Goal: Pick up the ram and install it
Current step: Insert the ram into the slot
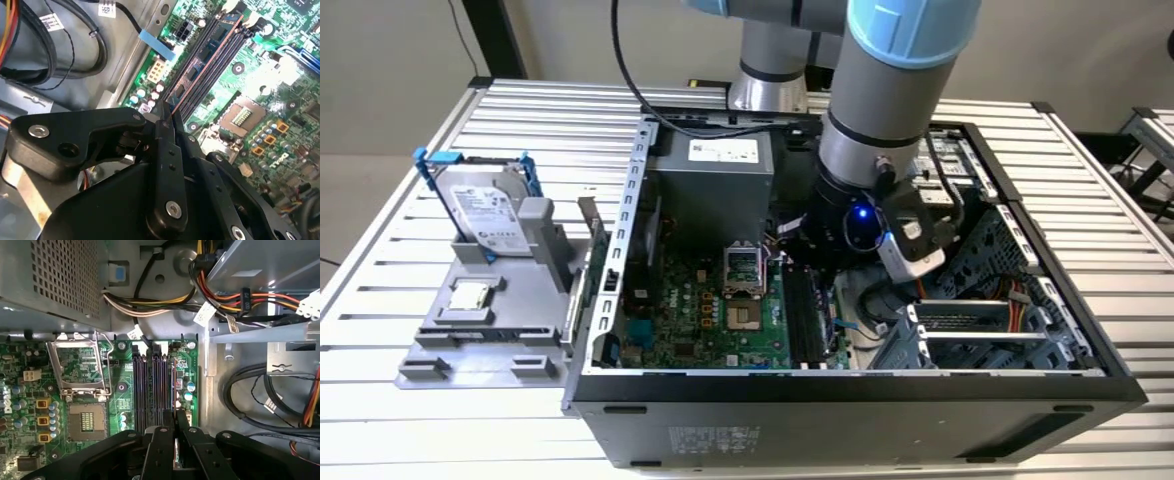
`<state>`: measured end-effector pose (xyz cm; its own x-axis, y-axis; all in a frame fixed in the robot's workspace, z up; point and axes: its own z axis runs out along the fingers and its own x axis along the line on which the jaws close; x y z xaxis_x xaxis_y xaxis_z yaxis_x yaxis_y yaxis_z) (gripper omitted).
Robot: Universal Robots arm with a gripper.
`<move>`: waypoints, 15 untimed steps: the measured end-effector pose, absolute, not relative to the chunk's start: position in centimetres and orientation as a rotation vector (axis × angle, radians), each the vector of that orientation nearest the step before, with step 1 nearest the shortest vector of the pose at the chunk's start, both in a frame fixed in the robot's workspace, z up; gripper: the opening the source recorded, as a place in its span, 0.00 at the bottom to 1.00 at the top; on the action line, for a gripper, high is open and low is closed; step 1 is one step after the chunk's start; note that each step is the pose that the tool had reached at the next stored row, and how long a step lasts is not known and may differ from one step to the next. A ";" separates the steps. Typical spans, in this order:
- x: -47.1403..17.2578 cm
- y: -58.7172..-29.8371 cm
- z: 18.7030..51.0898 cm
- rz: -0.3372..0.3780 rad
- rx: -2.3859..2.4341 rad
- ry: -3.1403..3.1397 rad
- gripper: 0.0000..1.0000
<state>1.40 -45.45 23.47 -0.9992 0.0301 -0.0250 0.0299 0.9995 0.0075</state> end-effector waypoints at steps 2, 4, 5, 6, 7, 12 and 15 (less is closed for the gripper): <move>1.4 -45.6 23.1 0.012 0.033 3.117 0.00; 1.4 -45.7 22.7 0.013 0.024 3.117 0.00; 1.2 -45.7 22.6 0.012 0.020 3.117 0.00; 1.1 -45.7 22.4 0.012 0.019 3.117 0.00; 0.9 -45.7 22.2 0.012 0.019 3.117 0.00; 0.9 -45.3 21.7 0.008 0.020 3.117 0.00; 1.0 -45.1 21.5 0.011 0.020 3.117 0.00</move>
